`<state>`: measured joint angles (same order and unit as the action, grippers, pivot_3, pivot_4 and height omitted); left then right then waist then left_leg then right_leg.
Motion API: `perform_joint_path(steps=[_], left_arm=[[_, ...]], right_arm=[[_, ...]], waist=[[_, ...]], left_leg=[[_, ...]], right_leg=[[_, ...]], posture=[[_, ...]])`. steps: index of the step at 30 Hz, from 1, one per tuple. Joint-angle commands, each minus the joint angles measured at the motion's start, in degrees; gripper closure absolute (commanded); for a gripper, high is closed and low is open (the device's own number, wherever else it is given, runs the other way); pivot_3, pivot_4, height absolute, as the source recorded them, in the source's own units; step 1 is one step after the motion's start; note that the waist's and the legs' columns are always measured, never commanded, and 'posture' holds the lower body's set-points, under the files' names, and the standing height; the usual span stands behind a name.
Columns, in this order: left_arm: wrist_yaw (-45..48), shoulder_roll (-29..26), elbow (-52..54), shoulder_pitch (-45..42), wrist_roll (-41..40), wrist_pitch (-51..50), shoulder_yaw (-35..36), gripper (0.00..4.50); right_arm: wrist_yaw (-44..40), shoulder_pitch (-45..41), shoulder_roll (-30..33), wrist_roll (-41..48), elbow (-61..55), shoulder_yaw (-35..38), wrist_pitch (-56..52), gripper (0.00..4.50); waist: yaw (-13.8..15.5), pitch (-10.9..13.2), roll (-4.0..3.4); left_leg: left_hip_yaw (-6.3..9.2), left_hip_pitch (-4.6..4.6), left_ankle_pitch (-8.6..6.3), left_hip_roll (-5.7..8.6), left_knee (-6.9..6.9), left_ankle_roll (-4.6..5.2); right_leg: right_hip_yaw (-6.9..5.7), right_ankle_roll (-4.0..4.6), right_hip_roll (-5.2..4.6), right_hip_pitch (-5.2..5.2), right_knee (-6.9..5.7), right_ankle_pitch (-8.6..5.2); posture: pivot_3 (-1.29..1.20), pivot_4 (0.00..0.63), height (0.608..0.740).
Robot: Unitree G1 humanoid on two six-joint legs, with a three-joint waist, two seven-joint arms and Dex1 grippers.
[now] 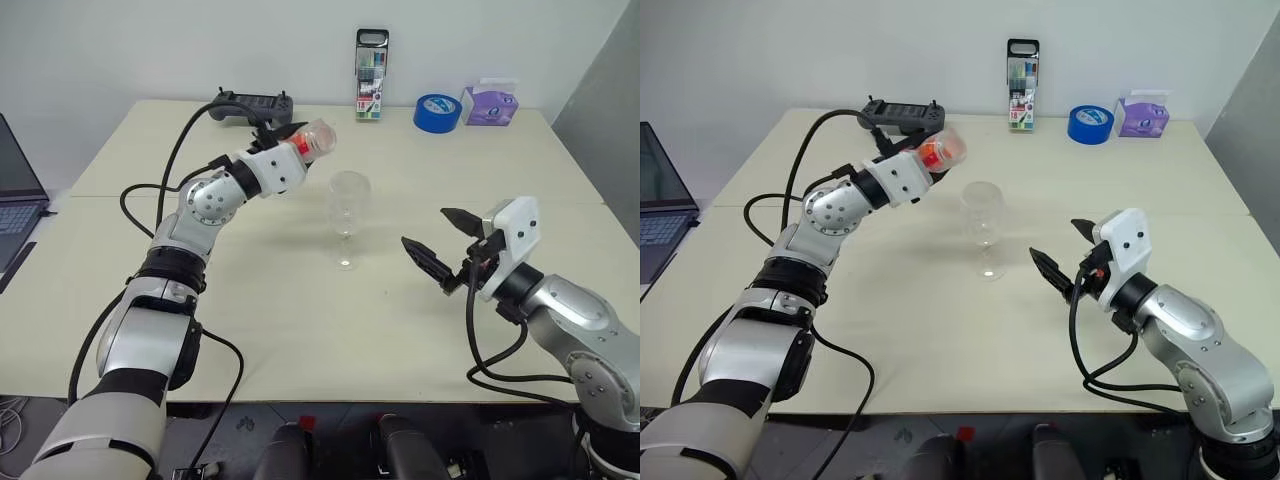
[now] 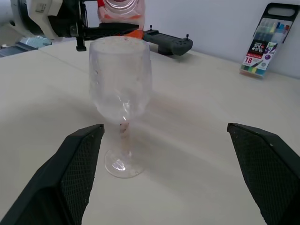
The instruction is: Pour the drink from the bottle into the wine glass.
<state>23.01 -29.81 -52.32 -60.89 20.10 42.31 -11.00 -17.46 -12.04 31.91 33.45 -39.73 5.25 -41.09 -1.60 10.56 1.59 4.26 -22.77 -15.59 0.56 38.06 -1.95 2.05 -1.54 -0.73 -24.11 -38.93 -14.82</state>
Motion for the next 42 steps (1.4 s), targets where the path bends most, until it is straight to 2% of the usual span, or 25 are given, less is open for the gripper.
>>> perform_joint_path(steps=[1, 10, 14, 28, 42], left_arm=[[-2.6, -1.42, -0.08, -3.7, 2.56, 3.87, -1.05, 2.71], [-10.2, -3.76, -4.66, -7.8, 10.43, 9.11, -5.24, 2.71], [-11.59, -3.87, -6.56, -8.44, 10.88, 10.34, -5.55, 2.71], [-21.77, -6.36, -8.63, -11.58, 20.0, 13.63, -10.94, 2.71], [-25.79, -6.88, -10.1, -13.83, 22.8, 13.59, -12.89, 2.71]], right_arm=[[-0.39, 0.65, -0.66, -1.99, -1.06, -0.31, 2.68, 0.0], [-1.0, 0.72, -1.45, -4.47, -1.23, -1.18, 3.33, 0.0], [-0.91, 0.17, -2.2, -4.88, -1.03, -1.05, 3.11, 0.0], [-1.98, -0.35, -3.26, -6.59, 0.12, -1.68, 4.07, 0.0], [-3.88, -2.1, -5.32, -4.82, -0.83, -1.67, 4.58, 0.0]], waist=[[-0.02, 0.0, 0.0], [-0.09, 0.0, 0.0], [-0.08, 0.0, 0.0], [-0.05, 0.0, 0.0], [-0.08, 0.0, 0.0]], left_leg=[[-0.01, 0.0, 0.0, 0.01, 0.0, 0.0], [-0.08, 0.03, 0.0, -0.02, 0.01, 0.0], [-0.09, 0.03, 0.0, -0.01, 0.02, 0.0], [-0.15, 0.01, 0.0, 0.01, 0.05, 0.0], [-0.17, 0.03, 0.01, 0.0, 0.06, -0.01]], right_leg=[[0.01, 0.0, 0.0, -0.01, -0.02, 0.0], [-0.04, 0.0, 0.04, 0.0, -0.05, 0.0], [-0.04, 0.0, 0.04, 0.0, -0.06, 0.0], [-0.07, 0.0, 0.02, 0.0, -0.08, 0.01], [-0.08, 0.0, 0.02, 0.0, -0.12, 0.01]], posture=[[0.0, 0.15, 0.74], [0.0, 0.15, 0.74], [0.0, 0.15, 0.74], [0.0, 0.15, 0.74], [0.0, 0.15, 0.74]])
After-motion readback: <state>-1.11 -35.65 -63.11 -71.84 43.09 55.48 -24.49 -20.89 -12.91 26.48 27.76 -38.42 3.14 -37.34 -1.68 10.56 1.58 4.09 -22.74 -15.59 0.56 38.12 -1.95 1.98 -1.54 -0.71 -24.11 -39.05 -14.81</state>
